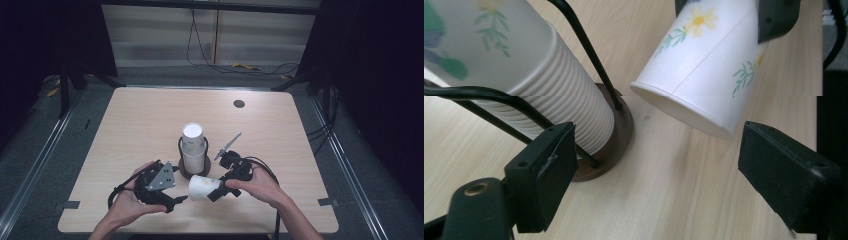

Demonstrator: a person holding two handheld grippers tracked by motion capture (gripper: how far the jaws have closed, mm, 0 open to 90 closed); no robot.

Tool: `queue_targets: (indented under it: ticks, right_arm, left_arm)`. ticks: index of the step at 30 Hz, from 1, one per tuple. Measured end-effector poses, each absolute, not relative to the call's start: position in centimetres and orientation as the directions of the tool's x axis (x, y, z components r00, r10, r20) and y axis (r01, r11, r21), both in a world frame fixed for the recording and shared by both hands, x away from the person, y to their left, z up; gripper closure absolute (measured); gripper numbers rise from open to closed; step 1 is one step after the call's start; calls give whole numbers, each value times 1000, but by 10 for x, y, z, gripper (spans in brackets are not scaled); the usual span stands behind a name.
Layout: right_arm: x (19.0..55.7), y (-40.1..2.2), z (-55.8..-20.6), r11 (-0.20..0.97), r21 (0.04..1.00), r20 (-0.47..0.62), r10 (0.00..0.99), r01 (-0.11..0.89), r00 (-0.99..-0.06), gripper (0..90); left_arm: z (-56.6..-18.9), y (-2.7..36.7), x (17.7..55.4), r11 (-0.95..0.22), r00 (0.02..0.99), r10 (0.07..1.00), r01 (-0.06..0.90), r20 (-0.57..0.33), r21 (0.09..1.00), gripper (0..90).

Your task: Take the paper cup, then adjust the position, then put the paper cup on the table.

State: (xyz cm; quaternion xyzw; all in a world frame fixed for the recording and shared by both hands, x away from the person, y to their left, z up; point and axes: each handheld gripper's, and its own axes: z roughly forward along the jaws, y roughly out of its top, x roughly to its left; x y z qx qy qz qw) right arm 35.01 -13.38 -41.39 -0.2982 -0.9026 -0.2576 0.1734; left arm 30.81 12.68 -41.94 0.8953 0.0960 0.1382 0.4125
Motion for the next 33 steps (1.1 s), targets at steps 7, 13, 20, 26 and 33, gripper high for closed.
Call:
queue_targets:
  ticks: [7, 13, 20, 26, 33]
  right_arm:
    - [344, -147, -414, 649, 433, 461, 436, 625, -773, 355]
    - [338, -153, -418, 612, 504, 452, 416, 610, -789, 355]
    - [331, -157, -421, 556, 599, 419, 395, 576, -817, 356]
    - [328, -161, -422, 510, 659, 392, 396, 554, -831, 358]
    - [327, -162, -422, 487, 683, 388, 388, 544, -836, 358]
  left_arm:
    - [-418, 133, 316, -536, 947, 319, 142, 44, 832, 159]
    - [-419, 134, 318, -505, 944, 330, 175, 2, 845, 167]
    - [-421, 132, 318, -476, 950, 308, 200, -51, 856, 188]
    - [-419, 134, 321, -424, 942, 321, 238, -101, 874, 188]
    - [-418, 138, 326, -377, 933, 336, 260, -130, 889, 199]
